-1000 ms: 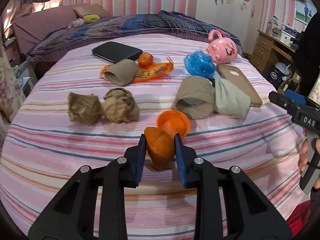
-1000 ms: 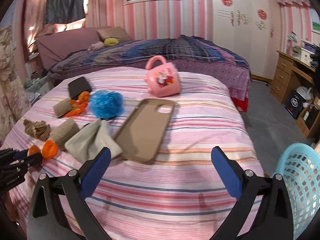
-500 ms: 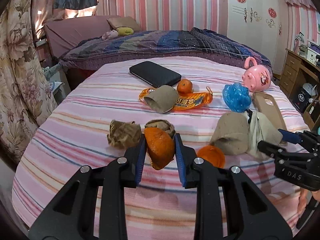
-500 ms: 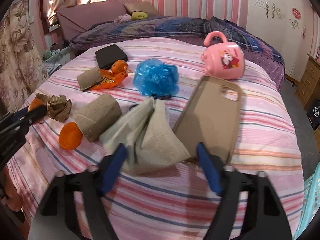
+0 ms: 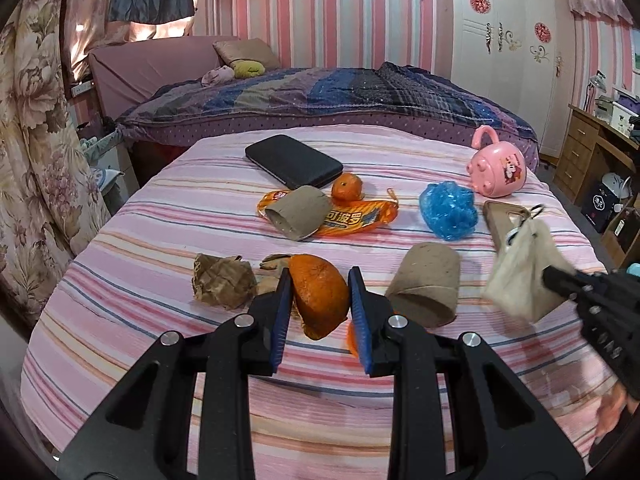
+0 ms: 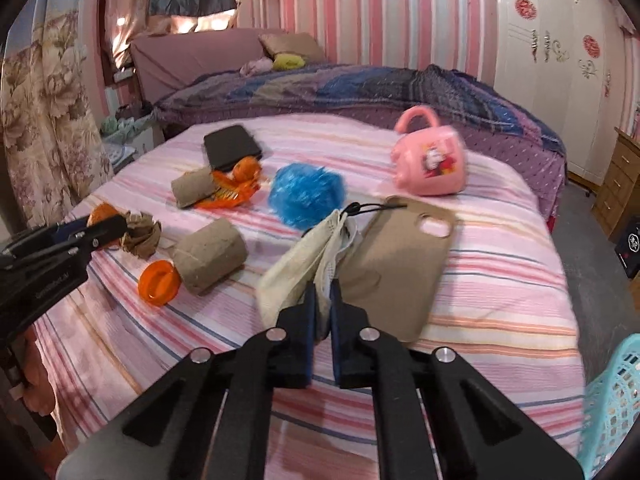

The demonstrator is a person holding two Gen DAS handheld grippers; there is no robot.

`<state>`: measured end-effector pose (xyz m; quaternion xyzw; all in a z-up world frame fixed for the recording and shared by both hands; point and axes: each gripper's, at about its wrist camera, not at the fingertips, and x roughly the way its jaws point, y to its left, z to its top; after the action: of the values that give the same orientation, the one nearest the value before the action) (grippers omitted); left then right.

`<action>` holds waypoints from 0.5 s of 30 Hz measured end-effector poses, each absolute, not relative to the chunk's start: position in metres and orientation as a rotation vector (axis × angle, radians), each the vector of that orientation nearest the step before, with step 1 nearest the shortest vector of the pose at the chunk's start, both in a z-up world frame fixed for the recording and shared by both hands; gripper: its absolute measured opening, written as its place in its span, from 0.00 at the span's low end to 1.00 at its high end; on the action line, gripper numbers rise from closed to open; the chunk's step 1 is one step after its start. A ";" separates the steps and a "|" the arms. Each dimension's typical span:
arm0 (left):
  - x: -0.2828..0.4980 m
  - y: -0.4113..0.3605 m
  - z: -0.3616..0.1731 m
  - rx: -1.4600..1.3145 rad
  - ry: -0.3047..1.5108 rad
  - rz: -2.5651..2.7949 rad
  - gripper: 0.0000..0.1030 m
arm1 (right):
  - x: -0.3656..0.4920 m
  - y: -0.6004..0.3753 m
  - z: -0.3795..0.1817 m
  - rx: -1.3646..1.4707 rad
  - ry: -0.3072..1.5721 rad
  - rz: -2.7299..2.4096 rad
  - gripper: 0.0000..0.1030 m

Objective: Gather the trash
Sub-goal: 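Grasp the orange peel with the left gripper while the right gripper grasps the beige cloth, then carry the peel and cloth over the blue basket and open both grippers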

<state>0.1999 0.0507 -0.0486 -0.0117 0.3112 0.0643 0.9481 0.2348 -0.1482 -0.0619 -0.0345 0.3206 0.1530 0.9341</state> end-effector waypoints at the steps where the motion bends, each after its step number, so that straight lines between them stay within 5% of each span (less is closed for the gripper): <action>1: 0.199 0.048 -0.048 -0.025 0.632 0.127 0.26 | 0.233 -0.154 -0.059 -0.061 0.650 0.313 0.06; 15: 0.188 -0.013 -0.042 0.001 0.601 0.051 0.26 | 0.189 -0.243 -0.032 -0.056 0.571 0.214 0.06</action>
<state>0.1882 -0.0126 -0.0417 0.0007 0.2961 0.0252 0.9548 0.1886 -0.2430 -0.0320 -0.0278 0.2811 0.1051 0.9535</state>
